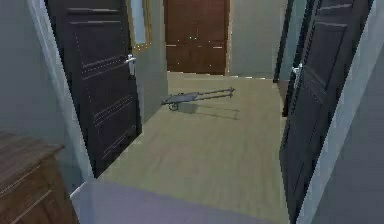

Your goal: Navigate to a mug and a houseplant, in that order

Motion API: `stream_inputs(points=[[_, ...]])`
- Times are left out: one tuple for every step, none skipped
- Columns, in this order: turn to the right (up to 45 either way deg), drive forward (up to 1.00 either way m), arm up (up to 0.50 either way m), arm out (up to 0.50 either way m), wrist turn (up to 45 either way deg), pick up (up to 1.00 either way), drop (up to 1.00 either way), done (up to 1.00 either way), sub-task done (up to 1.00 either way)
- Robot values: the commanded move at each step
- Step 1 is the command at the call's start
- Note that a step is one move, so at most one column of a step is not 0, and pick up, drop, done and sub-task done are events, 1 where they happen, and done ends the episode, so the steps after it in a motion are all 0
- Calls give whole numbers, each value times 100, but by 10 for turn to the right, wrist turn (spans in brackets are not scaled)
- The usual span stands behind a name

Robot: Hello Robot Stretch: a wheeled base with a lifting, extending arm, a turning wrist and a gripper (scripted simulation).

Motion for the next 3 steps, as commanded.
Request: stream_inputs(points=[[0, 100, 0, 0, 0, 0, 0, 0, 0], [150, 0, 0, 0, 0, 0, 0, 0, 0], [0, 100, 0, 0, 0, 0, 0, 0, 0]])
